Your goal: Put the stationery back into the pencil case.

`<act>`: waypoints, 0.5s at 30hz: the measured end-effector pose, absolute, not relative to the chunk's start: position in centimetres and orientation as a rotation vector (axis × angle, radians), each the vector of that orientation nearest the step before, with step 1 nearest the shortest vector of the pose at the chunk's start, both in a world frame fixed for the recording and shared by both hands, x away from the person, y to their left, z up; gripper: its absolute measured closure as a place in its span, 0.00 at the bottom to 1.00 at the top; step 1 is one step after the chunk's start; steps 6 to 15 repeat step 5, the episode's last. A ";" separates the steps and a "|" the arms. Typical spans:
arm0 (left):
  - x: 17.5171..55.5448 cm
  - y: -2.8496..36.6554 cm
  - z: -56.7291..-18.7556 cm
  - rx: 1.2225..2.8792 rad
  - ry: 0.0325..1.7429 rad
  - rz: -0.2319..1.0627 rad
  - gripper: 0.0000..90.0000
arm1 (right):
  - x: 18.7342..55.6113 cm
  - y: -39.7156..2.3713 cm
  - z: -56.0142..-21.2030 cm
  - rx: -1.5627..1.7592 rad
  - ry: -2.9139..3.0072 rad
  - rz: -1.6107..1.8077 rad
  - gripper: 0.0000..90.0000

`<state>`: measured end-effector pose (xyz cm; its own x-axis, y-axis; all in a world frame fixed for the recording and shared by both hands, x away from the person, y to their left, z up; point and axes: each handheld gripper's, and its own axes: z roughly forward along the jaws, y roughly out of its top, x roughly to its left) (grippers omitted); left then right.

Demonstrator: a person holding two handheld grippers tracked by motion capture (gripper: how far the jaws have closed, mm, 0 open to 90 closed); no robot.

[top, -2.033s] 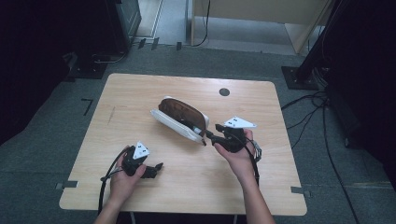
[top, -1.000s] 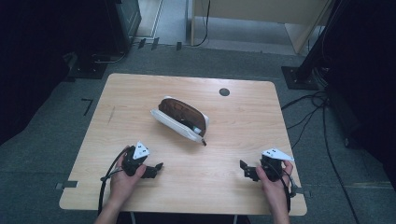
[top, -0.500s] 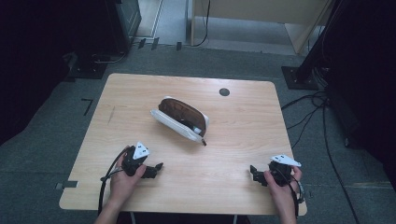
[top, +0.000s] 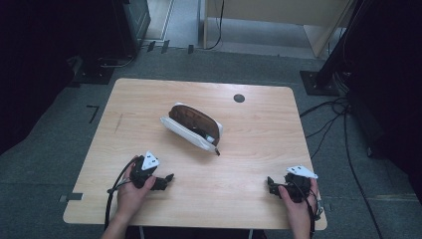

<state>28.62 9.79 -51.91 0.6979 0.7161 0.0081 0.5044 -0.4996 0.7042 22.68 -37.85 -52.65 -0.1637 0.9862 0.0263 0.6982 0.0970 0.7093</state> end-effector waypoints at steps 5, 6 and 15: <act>28.7 9.7 -51.9 2.206 0.931 0.390 0.13 | 22.8 -37.7 -52.7 1.641 1.921 0.825 0.00; 28.7 9.7 -51.9 2.206 0.931 0.390 0.13 | 22.8 -37.7 -52.7 1.641 1.921 0.825 0.00; 28.7 9.7 -51.9 2.206 0.931 0.390 0.13 | 22.8 -37.7 -52.7 1.641 1.921 0.825 0.00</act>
